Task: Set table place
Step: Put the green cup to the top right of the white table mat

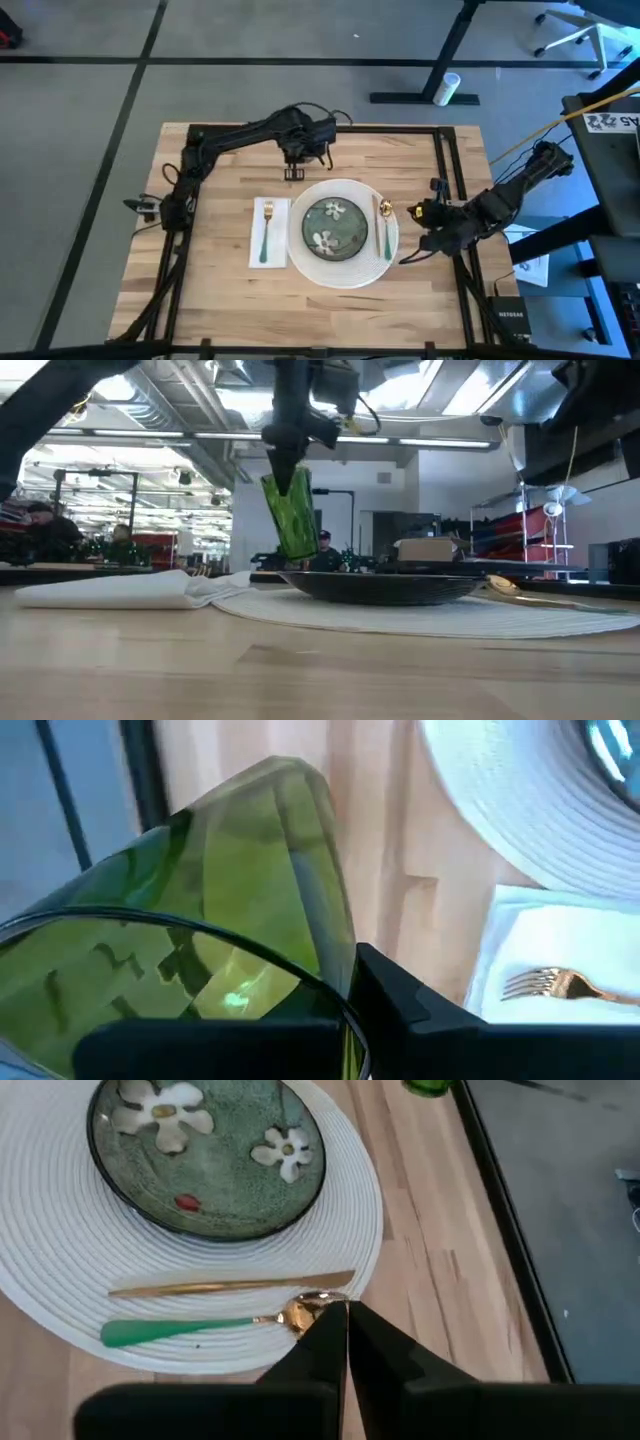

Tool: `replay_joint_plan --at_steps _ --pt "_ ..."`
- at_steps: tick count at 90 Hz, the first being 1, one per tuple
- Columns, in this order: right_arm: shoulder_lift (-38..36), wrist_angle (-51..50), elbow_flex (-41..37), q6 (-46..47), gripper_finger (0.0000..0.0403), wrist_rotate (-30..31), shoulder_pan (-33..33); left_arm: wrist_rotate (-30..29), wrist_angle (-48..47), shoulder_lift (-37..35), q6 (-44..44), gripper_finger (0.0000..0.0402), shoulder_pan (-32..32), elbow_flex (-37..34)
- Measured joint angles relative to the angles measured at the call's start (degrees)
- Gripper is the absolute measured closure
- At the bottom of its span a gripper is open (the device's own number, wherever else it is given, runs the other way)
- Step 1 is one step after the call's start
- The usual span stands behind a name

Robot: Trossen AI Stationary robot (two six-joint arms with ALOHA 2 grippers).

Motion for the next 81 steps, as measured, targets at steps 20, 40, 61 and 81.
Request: replay_joint_plan --at_steps 20,40,61,81 --pt "0.0 0.0 0.0 0.0 0.0403 -0.1 0.0 5.6 -0.5 0.6 3.3 0.0401 -1.4 0.0" --pt "0.0 0.1 0.0 -0.2 0.0403 -0.1 0.0 5.8 -1.5 0.5 5.1 0.0401 -1.1 -0.8" --pt "0.0 0.1 0.0 -0.4 0.0403 -0.1 0.0 3.9 -1.4 0.5 6.3 0.0401 0.4 -4.6" --pt "0.0 0.1 0.0 -0.6 0.0403 -0.2 0.0 1.9 -2.2 0.4 8.0 0.0401 0.8 -8.0"
